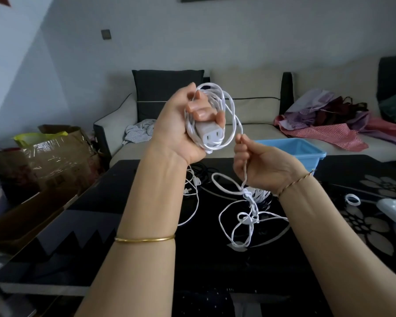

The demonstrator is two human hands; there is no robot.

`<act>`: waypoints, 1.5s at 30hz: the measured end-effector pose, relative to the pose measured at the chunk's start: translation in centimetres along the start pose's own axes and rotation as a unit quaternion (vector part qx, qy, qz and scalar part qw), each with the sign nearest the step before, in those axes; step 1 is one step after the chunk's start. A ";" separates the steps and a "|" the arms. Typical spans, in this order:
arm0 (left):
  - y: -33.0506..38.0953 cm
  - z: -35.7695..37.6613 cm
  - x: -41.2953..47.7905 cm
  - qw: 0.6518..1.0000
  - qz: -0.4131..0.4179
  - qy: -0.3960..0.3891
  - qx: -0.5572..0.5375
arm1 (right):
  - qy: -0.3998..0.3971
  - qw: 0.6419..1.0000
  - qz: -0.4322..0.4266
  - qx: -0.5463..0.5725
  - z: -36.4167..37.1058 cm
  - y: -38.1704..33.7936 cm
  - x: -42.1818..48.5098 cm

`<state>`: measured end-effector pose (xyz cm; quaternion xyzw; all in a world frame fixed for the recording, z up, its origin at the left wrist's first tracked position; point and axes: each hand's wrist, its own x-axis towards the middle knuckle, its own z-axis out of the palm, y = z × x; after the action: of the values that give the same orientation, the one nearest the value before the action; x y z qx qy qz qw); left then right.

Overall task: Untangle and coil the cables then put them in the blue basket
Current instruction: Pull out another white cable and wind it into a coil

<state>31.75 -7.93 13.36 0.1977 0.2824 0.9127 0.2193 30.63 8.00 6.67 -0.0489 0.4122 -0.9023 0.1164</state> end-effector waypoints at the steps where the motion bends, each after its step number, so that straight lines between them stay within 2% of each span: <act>1: 0.0 0.1 0.0 1.000 0.007 -0.006 -0.013 | -0.034 0.999 0.024 0.015 0.0 0.0 0.0; 4: -0.1 -0.2 0.5 0.998 0.037 -0.017 -0.044 | -0.097 0.992 0.084 0.001 -0.1 0.3 -0.1; 8: -0.8 -1.6 1.6 0.998 0.041 -0.030 -0.039 | -0.050 0.989 0.120 -0.072 -0.2 1.4 0.5; 10: -1.4 -2.5 2.4 0.998 0.049 -0.020 -0.023 | -0.025 0.989 0.106 -0.099 -0.3 2.0 1.1; 14: -1.6 -4.4 3.8 0.997 0.063 0.016 -0.047 | -0.008 0.967 0.026 -0.252 -0.6 3.6 1.7; 17: -1.9 -6.3 4.7 0.995 0.090 0.048 0.017 | -0.047 0.943 0.016 -0.330 -1.0 4.4 1.9; 21: -3.0 -8.9 5.7 0.967 0.129 0.115 0.187 | -0.075 0.875 0.007 -0.478 -1.4 4.7 2.3; 24: -4.0 -10.4 6.1 0.918 0.159 0.143 0.335 | -0.069 0.865 0.029 -0.497 -1.9 4.7 2.8; 26: -4.6 -10.8 6.0 0.855 0.186 0.149 0.460 | -0.051 0.857 0.038 -0.512 -2.2 4.5 2.9; 28: -4.9 -10.9 6.0 0.808 0.179 0.142 0.543 | -0.026 0.869 0.023 -0.494 -2.6 4.0 3.0; 30: -5.0 -11.1 6.0 0.770 0.153 0.127 0.607 | -0.006 0.887 0.007 -0.461 -3.0 3.4 2.9; 33: -5.2 -11.1 5.8 0.686 0.134 0.125 0.704 | 0.004 0.910 0.022 -0.414 -3.4 2.8 2.7; 37: -5.8 -10.9 5.4 0.595 0.116 0.096 0.789 | 0.039 0.886 0.047 -0.459 -3.5 2.5 2.4; 39: -6.0 -11.1 5.5 0.553 0.087 0.056 0.827 | 0.035 0.900 0.055 -0.431 -3.6 2.1 2.3; 40: -6.0 -11.0 5.4 0.551 0.070 0.030 0.831 | 0.037 0.917 0.061 -0.394 -3.9 1.8 2.3; 41: -5.8 -10.9 5.3 0.565 0.052 0.016 0.824 | 0.046 0.933 0.069 -0.351 -4.2 1.5 2.4; 45: -5.1 -10.0 4.0 0.688 -0.076 0.021 0.721 | 0.075 0.971 0.086 -0.208 -5.8 1.0 2.5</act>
<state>25.06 -6.35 3.66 0.2539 0.8722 0.4117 0.0721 27.34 10.96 2.07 0.0320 0.6007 -0.7846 0.1499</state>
